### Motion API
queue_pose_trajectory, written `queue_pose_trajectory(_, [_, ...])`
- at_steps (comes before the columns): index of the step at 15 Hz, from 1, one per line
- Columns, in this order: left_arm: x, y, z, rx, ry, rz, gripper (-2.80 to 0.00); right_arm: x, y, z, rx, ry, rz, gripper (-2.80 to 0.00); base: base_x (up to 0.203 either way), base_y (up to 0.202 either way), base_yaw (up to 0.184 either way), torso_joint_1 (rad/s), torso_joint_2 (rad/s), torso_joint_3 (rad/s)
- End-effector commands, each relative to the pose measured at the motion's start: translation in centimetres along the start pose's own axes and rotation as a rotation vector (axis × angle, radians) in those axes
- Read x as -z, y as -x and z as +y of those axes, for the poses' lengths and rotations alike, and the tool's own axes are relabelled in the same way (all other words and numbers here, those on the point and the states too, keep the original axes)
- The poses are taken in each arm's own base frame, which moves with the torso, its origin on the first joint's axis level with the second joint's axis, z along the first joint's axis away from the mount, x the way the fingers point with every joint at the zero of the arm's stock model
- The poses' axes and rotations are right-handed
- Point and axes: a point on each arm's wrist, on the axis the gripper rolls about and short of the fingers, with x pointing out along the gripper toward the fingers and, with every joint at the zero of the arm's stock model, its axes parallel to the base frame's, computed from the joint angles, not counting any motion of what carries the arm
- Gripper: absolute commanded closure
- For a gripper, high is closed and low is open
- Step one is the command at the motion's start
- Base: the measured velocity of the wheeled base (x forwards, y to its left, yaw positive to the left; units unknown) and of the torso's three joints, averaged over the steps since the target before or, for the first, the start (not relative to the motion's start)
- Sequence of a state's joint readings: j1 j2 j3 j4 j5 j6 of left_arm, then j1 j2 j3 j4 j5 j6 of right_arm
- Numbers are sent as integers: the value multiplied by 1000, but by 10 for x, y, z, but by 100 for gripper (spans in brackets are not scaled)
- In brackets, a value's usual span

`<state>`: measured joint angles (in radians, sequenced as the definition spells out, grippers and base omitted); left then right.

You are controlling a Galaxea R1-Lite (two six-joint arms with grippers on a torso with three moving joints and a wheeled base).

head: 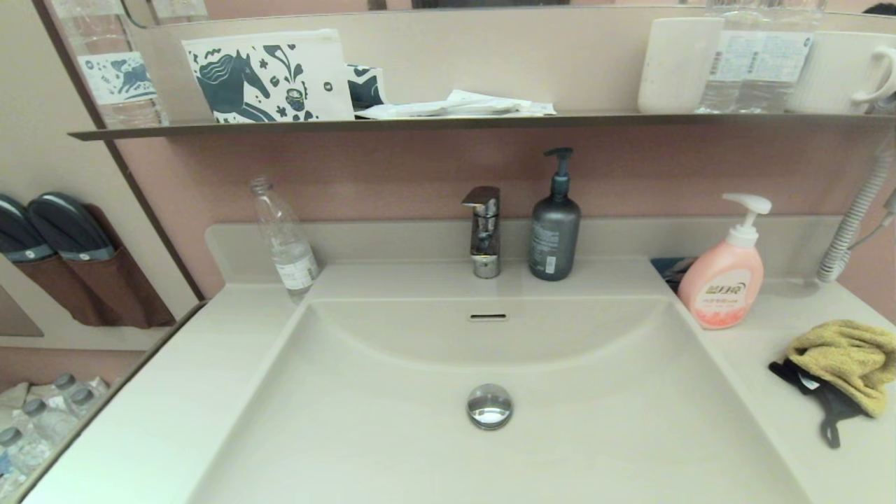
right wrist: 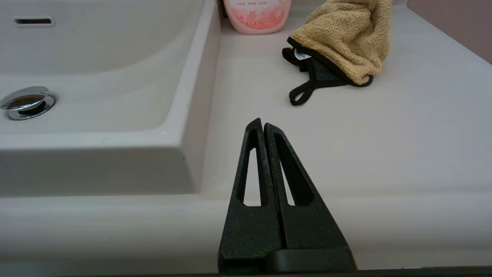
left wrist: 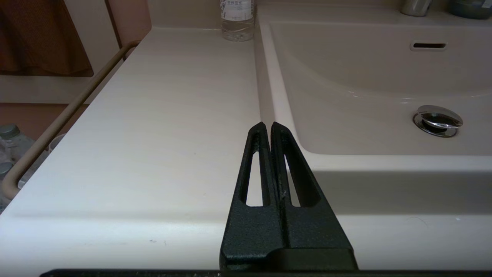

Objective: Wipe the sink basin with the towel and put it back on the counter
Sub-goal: Turn on the faucet

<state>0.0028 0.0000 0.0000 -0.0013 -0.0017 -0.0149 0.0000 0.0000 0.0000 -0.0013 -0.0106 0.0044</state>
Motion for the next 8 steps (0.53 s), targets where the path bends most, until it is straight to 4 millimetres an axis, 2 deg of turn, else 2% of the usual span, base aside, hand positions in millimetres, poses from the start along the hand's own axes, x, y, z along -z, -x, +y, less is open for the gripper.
queue_pose_trajectory(1, [0, 0, 0, 0, -1, 1, 0, 0, 0, 0, 0, 0, 1, 0, 0, 0, 0, 0, 0, 0])
queue_pose_trajectory(8, [0, 0, 0, 0, -1, 1, 0, 0, 0, 0, -1, 0, 1, 0, 0, 0, 0, 0, 0, 0])
